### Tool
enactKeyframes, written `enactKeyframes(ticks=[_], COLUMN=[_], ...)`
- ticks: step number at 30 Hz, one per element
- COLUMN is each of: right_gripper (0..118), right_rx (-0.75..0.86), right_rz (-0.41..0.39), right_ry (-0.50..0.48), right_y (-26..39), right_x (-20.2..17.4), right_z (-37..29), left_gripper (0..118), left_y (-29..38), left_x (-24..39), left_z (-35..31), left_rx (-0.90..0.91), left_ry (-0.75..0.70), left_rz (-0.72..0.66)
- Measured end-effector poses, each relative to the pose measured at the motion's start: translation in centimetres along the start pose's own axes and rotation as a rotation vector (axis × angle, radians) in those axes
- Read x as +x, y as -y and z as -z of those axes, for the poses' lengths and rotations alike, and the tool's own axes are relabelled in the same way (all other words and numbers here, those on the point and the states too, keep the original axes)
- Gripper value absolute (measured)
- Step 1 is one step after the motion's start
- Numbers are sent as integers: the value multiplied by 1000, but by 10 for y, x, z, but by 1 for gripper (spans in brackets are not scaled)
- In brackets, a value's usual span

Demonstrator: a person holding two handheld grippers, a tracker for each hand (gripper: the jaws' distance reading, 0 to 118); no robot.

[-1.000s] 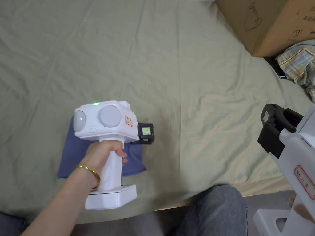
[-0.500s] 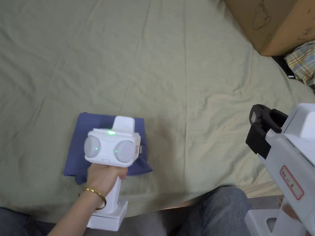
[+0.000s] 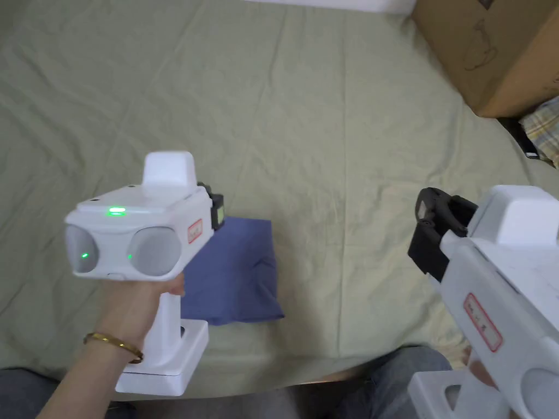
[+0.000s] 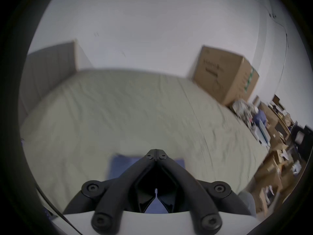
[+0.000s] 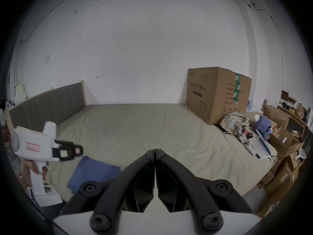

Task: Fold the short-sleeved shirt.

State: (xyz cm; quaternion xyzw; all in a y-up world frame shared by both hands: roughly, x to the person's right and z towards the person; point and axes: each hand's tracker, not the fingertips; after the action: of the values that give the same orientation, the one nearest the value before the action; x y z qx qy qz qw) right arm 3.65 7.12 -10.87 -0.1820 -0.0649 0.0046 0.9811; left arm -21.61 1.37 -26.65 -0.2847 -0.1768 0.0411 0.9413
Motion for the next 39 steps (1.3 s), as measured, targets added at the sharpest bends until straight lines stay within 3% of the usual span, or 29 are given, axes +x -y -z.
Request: enactKeyframes(ticks=[3,8,10,13,18,22,26,28,29,30,32,33,39], right_gripper=[0,0,0,0,0,0,0,0,0,0,0,0,0], right_rx=[12,-23,-59,-134,-360,-427,-437,-439,-441,-441,-439,-440,-452], right_rz=[18,9,-26,-14,-8,-44,-29,-34,-38,-43,-44,-39,3], right_ry=[-60,-192,-209,-210,-226,-211,-197,-197,-198,-201,-204,-206,-209], right_y=[2,16,28,54,98,121,126,127,126,125,122,121,121], right_x=[-32,-96,-120,-147,-169,-179,-180,-180,-180,-179,-178,-177,-174], right_z=[20,72,90,122,166,182,187,187,187,187,182,182,183], left_gripper=[0,0,0,0,0,0,0,20,39,72,112,118,118], left_y=[-7,1,6,14,22,25,21,16,13,8,0,-2,11], left_x=[-15,-40,-48,-61,-81,-89,-94,-100,-105,-112,-126,-133,-168], left_z=[-39,-67,-75,-82,-85,-79,-73,-68,-63,-56,-36,-24,54], left_rx=[155,190,191,190,167,141,123,109,105,85,8,-38,-326], left_ry=[-66,-167,-203,-232,-248,-241,-214,-168,-125,-74,8,55,285], left_rz=[7,37,45,59,21,1,-20,-53,-96,-147,-234,-258,-376])
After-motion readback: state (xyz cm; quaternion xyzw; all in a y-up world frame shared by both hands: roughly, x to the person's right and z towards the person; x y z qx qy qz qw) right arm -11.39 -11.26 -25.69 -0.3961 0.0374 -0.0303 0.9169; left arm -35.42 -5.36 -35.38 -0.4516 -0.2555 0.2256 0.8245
